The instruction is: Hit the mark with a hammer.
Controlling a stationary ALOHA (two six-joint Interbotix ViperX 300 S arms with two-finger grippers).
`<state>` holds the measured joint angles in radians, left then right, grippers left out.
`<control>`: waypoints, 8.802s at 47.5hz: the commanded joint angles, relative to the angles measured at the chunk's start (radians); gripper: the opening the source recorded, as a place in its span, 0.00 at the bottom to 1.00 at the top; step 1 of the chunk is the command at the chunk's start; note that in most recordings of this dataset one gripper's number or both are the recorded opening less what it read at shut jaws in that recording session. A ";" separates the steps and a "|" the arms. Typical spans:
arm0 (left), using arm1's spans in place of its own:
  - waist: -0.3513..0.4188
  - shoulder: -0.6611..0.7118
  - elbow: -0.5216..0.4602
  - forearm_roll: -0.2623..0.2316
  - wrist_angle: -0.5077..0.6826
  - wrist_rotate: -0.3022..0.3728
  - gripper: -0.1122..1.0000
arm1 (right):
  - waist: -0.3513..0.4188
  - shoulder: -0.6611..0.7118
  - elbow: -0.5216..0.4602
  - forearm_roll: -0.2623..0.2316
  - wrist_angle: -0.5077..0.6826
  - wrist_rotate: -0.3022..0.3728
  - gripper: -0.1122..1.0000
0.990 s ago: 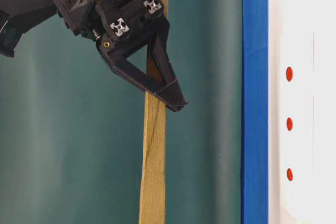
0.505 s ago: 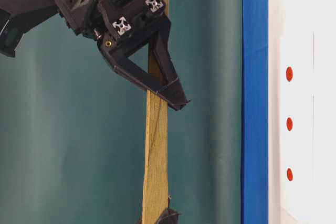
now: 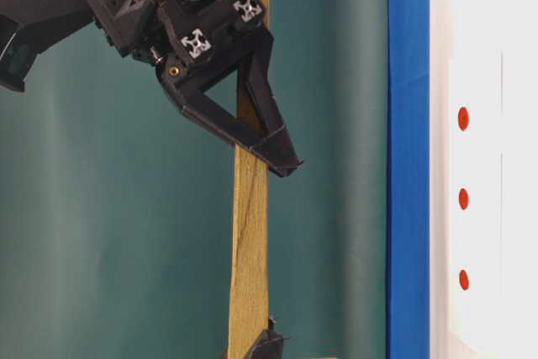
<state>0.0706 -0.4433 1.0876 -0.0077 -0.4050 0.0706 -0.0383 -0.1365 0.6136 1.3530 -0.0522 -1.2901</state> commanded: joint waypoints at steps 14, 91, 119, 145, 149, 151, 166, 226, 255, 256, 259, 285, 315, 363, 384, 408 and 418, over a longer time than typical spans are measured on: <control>0.000 -0.015 -0.029 -0.002 -0.008 -0.015 0.49 | 0.008 -0.017 -0.038 -0.006 -0.017 0.005 0.24; -0.040 -0.118 -0.038 -0.006 0.146 -1.244 0.49 | 0.035 0.008 -0.037 -0.184 -0.132 -0.037 0.92; -0.107 -0.117 -0.075 -0.006 0.138 -1.267 0.49 | 0.035 0.041 -0.052 -0.186 -0.124 -0.069 0.53; -0.112 -0.118 -0.077 -0.002 0.138 -1.192 0.49 | 0.035 0.041 -0.052 -0.184 -0.080 -0.066 0.15; -0.112 -0.120 -0.077 -0.003 0.138 -1.192 0.49 | 0.034 0.041 -0.052 -0.184 -0.080 -0.066 0.15; -0.112 -0.123 -0.078 -0.005 0.138 -1.195 0.49 | 0.034 0.041 -0.052 -0.184 -0.080 -0.064 0.15; -0.095 -0.133 -0.074 -0.008 0.169 -1.210 0.79 | 0.035 0.041 -0.051 -0.179 -0.067 -0.058 0.15; -0.028 -0.551 0.107 0.005 0.509 -0.295 0.87 | 0.031 -0.020 0.026 0.089 -0.066 -0.057 0.15; 0.002 -0.549 0.107 0.003 0.511 -0.158 0.85 | 0.107 -0.005 0.028 0.140 -0.034 -0.017 0.15; 0.008 -0.549 0.109 0.005 0.511 -0.158 0.85 | 0.115 -0.002 0.028 0.144 -0.038 -0.015 0.15; 0.018 -0.549 0.109 0.005 0.511 -0.158 0.85 | 0.144 0.008 0.025 0.163 -0.063 -0.009 0.15; 0.046 -0.551 0.112 0.003 0.511 -0.155 0.85 | 0.417 0.126 -0.031 0.336 -0.281 -0.006 0.15; 0.046 -0.551 0.117 0.003 0.511 -0.158 0.85 | 0.426 0.239 -0.029 0.345 -0.224 -0.006 0.15; 0.046 -0.549 0.123 0.003 0.511 -0.160 0.85 | 0.416 0.396 -0.041 0.365 -0.143 -0.005 0.15; 0.046 -0.548 0.124 0.003 0.511 -0.160 0.85 | 0.416 0.408 -0.041 0.367 -0.140 -0.003 0.50; 0.046 -0.549 0.124 0.003 0.511 -0.163 0.85 | 0.416 0.273 -0.040 0.360 -0.198 -0.023 0.87; 0.046 -0.549 0.124 0.002 0.514 -0.164 0.85 | 0.407 0.206 -0.023 0.359 -0.224 -0.055 0.87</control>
<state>0.1135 -1.0002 1.2226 -0.0061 0.1120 -0.0920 0.3758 0.1074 0.5983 1.7150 -0.2638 -1.3392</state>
